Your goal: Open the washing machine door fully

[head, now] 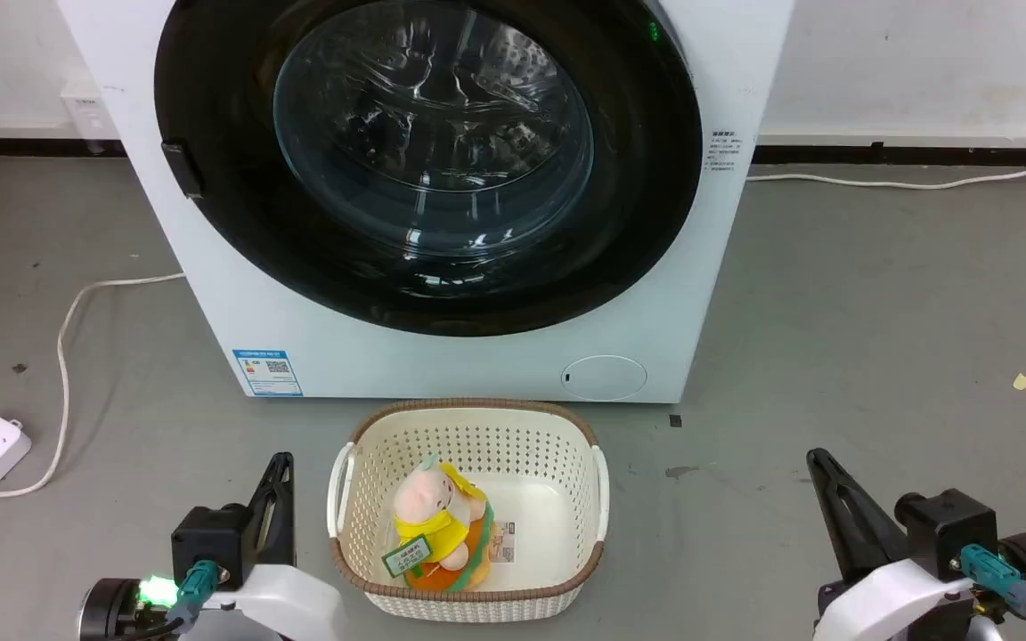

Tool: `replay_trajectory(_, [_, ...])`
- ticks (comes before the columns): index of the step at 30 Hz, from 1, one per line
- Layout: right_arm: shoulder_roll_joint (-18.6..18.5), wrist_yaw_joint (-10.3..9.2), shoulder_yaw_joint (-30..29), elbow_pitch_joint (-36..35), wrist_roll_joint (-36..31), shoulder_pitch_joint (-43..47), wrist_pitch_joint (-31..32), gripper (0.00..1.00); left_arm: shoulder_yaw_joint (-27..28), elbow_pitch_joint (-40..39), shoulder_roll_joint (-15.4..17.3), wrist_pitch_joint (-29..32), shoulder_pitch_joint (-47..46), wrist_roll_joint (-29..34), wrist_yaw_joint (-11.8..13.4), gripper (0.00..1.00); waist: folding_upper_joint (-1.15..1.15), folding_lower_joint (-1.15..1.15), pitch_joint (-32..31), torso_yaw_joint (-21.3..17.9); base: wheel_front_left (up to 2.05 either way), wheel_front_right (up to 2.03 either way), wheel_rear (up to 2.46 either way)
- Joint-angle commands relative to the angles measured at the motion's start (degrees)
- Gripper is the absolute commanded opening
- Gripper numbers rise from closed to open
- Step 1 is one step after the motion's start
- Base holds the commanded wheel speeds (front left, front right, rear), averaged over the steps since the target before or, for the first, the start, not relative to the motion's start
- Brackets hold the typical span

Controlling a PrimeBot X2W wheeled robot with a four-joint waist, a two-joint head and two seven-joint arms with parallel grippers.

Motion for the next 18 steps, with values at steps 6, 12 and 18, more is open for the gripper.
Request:
replay_trajectory(6, [0.35, -0.04, -0.05, -0.26, -0.42, -0.67, 0.04, 0.0, -0.03, -0.2, 0.08, 0.02, -0.87, 0.15, -0.32, 0.0, 0.0, 0.0, 0.0, 0.0, 0.0, 0.0, 0.0])
replay_trajectory(12, [0.35, -0.04, -0.05, -0.26, -0.42, -0.67, 0.04, 0.0, -0.03, -0.2, 0.08, 0.02, -0.87, 0.15, -0.32, 0.0, 0.0, 0.0, 0.0, 0.0, 0.0, 0.0, 0.0])
replay_trajectory(18, [0.35, -0.04, -0.05, -0.26, -0.42, -0.67, 0.04, 0.0, -0.03, -0.2, 0.08, 0.02, -0.87, 0.15, -0.32, 0.0, 0.0, 0.0, 0.0, 0.0, 0.0, 0.0, 0.0])
